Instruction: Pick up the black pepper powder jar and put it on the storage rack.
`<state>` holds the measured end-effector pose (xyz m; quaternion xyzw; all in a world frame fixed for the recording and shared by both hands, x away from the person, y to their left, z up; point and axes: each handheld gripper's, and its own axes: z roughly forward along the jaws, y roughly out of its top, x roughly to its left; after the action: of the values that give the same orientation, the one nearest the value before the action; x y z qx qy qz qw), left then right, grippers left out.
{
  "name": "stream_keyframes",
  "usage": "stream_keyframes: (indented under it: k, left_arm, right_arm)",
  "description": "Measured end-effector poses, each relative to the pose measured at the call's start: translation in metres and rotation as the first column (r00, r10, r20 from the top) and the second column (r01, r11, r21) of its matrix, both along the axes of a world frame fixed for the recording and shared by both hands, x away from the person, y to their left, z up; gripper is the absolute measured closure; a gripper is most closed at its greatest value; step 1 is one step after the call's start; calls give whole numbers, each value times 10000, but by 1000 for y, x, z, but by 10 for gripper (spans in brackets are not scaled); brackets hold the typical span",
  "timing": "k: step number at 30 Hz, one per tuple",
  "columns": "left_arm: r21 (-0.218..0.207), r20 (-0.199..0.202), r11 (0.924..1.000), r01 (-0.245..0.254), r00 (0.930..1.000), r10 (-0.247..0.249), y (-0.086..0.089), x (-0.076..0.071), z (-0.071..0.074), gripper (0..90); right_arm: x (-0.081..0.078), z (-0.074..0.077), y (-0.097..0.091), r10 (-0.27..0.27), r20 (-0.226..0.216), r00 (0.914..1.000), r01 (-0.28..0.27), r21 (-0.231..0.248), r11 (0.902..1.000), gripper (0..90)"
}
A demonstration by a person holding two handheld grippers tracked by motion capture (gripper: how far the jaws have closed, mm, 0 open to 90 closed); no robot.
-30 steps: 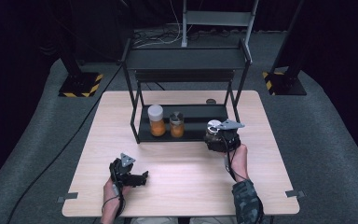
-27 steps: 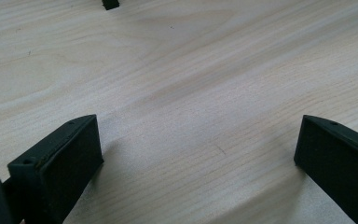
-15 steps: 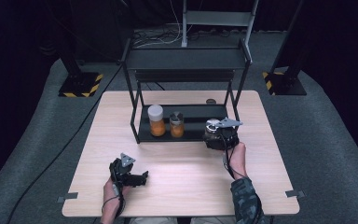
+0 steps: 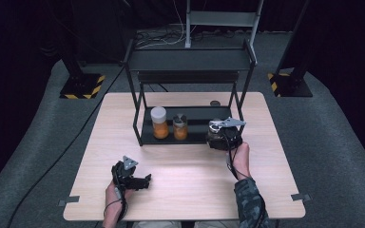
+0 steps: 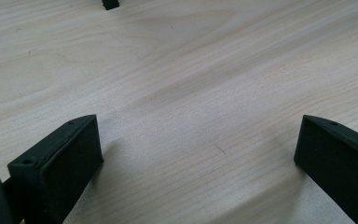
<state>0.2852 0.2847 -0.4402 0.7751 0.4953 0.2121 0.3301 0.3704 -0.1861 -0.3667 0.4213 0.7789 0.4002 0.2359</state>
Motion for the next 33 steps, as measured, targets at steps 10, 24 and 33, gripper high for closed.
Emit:
stream_keyframes:
  k: [10,24,33]
  left_arm:
    - [-5,-1,10000,1,10000,-1,0,0,0,4]
    - [-21,6,10000,-13,10000,13,0,0,0,4]
    - [1,-2,10000,3,10000,-3,0,0,0,4]
  right_arm:
    - [4,2,4,30,6,10000,-30,-87,10000,304]
    - [10,6,6,50,12,10000,-50,-45,10000,304]
    - [15,6,6,15,-37,10000,-15,-17,10000,304]
